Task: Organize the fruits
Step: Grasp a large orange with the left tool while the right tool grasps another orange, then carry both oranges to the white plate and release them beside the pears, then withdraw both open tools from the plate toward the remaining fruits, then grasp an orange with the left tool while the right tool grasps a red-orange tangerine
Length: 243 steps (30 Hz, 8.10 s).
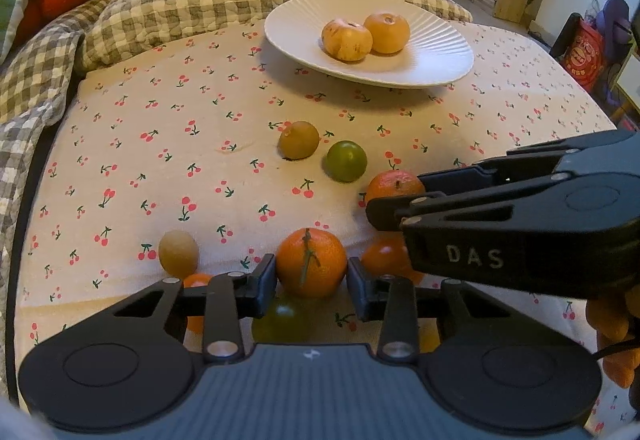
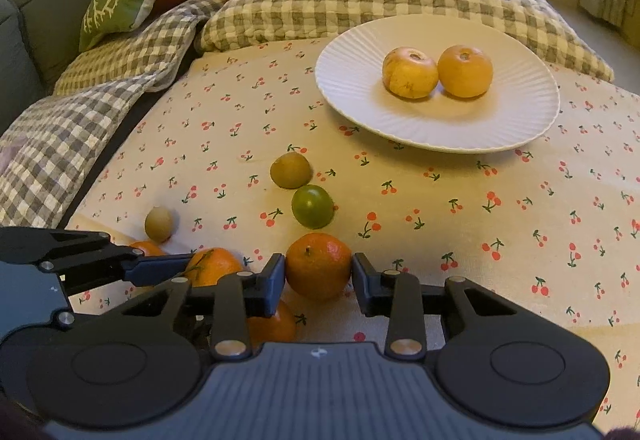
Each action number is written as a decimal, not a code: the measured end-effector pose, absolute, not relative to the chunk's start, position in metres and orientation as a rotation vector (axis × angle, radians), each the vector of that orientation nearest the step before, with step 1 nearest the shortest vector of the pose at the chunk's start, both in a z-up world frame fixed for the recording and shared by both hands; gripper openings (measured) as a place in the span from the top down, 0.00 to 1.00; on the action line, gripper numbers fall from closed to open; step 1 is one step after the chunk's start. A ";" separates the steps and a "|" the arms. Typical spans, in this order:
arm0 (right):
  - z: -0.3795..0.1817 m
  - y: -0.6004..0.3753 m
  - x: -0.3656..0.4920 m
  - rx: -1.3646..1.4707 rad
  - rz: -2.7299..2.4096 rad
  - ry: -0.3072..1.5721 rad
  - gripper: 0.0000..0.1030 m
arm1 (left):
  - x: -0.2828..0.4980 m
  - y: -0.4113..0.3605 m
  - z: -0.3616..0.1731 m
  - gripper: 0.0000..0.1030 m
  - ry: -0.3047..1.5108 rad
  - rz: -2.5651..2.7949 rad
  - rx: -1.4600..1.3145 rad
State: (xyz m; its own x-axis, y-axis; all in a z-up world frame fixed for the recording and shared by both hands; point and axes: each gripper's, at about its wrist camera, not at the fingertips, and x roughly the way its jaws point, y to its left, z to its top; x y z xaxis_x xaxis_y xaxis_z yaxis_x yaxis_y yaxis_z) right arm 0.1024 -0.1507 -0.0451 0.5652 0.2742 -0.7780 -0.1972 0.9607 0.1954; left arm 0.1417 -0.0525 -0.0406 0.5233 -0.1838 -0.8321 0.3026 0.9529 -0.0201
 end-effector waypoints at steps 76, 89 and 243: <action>-0.015 -0.276 0.168 0.438 0.166 0.768 0.69 | 0.235 -0.125 -0.016 0.75 0.716 -0.337 0.011; -0.029 -0.266 0.178 0.386 0.145 0.803 0.68 | 0.245 -0.127 -0.033 0.74 0.761 -0.335 0.055; -0.029 -0.127 -0.001 -0.031 0.395 0.834 0.72 | 0.114 0.017 -0.014 0.81 0.837 -0.091 -0.200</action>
State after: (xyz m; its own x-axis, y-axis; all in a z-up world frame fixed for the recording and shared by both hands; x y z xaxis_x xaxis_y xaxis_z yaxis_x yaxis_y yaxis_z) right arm -0.0015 -0.1272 -0.0286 0.6034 0.3287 -0.7265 -0.3529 0.9271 0.1263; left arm 0.1138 0.0172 -0.0136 0.6668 -0.1590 -0.7281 0.0014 0.9772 -0.2122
